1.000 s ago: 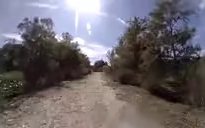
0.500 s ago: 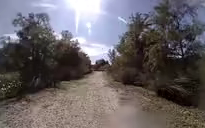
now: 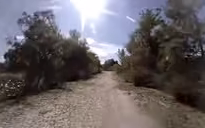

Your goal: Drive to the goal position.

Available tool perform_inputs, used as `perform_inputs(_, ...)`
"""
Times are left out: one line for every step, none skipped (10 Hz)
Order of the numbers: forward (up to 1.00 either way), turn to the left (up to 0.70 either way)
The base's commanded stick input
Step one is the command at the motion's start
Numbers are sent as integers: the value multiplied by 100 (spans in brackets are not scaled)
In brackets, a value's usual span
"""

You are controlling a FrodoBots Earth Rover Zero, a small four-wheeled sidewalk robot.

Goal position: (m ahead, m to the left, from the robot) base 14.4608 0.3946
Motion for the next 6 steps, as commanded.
perform_inputs(70,16)
perform_inputs(70,27)
perform_inputs(70,14)
perform_inputs(70,0)
perform_inputs(70,0)
perform_inputs(70,0)
